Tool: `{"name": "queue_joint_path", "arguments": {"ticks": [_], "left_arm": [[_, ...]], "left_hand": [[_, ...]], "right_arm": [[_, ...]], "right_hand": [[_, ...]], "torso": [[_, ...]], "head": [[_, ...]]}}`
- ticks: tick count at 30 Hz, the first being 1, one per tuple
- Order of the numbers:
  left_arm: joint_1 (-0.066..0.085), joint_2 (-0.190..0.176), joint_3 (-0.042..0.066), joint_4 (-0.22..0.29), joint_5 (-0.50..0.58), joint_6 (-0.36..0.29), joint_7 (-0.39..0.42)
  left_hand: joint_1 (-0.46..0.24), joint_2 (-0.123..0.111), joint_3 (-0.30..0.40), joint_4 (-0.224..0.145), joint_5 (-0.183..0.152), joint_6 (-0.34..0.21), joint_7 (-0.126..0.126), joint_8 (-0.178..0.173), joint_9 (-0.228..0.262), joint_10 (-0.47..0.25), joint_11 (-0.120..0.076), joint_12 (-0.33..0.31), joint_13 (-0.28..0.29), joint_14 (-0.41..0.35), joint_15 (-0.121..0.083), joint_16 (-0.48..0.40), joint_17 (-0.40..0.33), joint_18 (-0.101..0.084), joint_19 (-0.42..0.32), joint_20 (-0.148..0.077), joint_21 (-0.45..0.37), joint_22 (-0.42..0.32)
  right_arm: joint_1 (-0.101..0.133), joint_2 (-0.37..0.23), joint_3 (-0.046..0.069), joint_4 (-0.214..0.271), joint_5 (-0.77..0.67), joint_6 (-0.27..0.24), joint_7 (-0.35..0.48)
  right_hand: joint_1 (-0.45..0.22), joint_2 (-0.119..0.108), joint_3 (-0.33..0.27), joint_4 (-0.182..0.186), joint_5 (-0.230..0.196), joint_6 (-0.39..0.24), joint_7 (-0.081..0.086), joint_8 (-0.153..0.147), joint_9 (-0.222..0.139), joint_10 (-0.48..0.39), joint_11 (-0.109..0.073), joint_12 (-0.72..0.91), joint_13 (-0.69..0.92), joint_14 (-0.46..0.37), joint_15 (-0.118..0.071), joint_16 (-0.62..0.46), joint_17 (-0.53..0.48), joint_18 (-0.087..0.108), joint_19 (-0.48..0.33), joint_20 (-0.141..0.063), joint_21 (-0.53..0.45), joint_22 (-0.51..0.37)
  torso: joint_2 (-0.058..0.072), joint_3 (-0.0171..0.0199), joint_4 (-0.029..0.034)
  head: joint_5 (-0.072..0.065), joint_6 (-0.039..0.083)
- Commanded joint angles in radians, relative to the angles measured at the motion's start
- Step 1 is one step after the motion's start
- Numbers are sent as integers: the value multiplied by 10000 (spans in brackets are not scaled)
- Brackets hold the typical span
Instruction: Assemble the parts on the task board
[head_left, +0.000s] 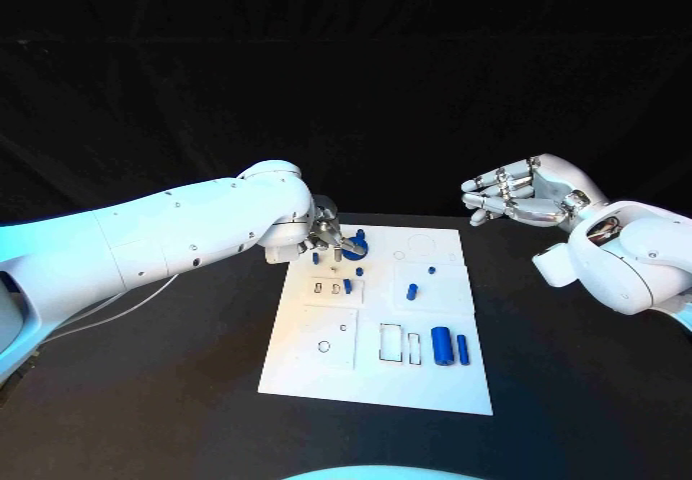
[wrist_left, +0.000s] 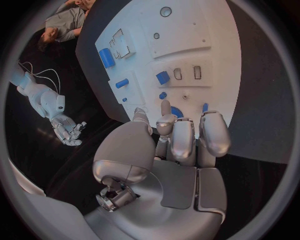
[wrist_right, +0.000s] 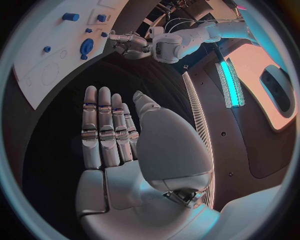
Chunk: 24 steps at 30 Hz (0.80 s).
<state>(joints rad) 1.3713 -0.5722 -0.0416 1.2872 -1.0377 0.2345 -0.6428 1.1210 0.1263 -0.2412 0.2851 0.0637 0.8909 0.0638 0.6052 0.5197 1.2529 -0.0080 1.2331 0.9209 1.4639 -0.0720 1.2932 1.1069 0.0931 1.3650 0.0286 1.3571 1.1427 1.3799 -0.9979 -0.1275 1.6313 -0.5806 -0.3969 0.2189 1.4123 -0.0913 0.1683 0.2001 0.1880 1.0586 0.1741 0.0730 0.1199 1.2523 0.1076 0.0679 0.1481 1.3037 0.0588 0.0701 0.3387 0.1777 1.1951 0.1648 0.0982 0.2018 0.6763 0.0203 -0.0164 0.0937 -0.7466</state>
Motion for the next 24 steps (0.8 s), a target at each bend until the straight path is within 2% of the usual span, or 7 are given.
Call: {"name": "queue_joint_path", "arguments": {"ticks": [1, 7, 13, 18, 24], "left_arm": [[-22, 155, -18, -209, -147, 220, -60], [-197, 326, -28, -425, -305, 252, -47], [-355, 432, -28, -630, -421, 409, -43], [-416, 434, -29, -729, -444, 607, -52], [-463, 428, -30, -764, -373, 735, -56]], "left_hand": [[129, 31, -3, -8, 15, -66, 8, -66, 20, -76, -3, -48, -17, 160, -2, -26, -18, -66, -66, -8, -50, -20], [203, 30, 42, -12, 17, -99, 26, -103, 54, -158, 13, -134, -135, 155, 12, -32, -33, -46, -123, 5, -107, -122], [228, 39, 70, -9, 21, -107, 31, -115, 67, -166, 17, -143, -137, 155, 17, -30, -33, -42, -134, 9, -118, -139], [246, 53, 98, -4, 24, -111, 34, -124, 80, -170, 20, -149, -137, 154, 20, -30, -36, -35, -154, 13, -138, -176], [281, 61, 135, -7, 25, -112, 36, -134, 99, -160, 24, -141, -110, 153, 24, -29, -38, -37, -150, 19, -133, -163]], "right_arm": [[-8, 22, 2, -11, -136, -107, -69], [-13, 34, 1, 9, -147, -118, -88], [-15, 40, 0, 18, -151, -139, -72], [-16, 44, 0, 11, -153, -186, -77], [-21, 68, 0, -20, -153, -217, -96]], "right_hand": [[-108, -23, -59, -1, 58, -36, 25, -59, -10, -59, 16, -45, -10, -101, 8, -58, -11, 56, -34, 28, -43, -19], [-79, 16, -40, -23, 207, -55, 31, -51, -18, -97, 21, -32, -11, -135, 16, -51, -15, 64, -45, 45, -70, -71], [-64, 36, -27, -37, 356, -73, 36, -47, -25, -119, 25, -24, -10, -154, 20, -45, -15, 68, -40, 52, -85, -114], [-21, 52, 10, -69, 567, -91, 42, -42, -34, -152, 29, -22, -14, -184, 24, -42, -19, 69, -35, 55, -103, -168], [-20, 52, 15, -71, 620, -94, 44, -41, -36, -157, 29, -21, -15, -188, 24, -41, -19, 70, -34, 55, -106, -180]], "torso": [[5, -6, -29], [4, -13, -10], [7, -1, -21], [4, 4, -14], [2, 4, 1]], "head": [[42, -65], [15, -115], [40, -204], [56, -278], [78, -321]]}}
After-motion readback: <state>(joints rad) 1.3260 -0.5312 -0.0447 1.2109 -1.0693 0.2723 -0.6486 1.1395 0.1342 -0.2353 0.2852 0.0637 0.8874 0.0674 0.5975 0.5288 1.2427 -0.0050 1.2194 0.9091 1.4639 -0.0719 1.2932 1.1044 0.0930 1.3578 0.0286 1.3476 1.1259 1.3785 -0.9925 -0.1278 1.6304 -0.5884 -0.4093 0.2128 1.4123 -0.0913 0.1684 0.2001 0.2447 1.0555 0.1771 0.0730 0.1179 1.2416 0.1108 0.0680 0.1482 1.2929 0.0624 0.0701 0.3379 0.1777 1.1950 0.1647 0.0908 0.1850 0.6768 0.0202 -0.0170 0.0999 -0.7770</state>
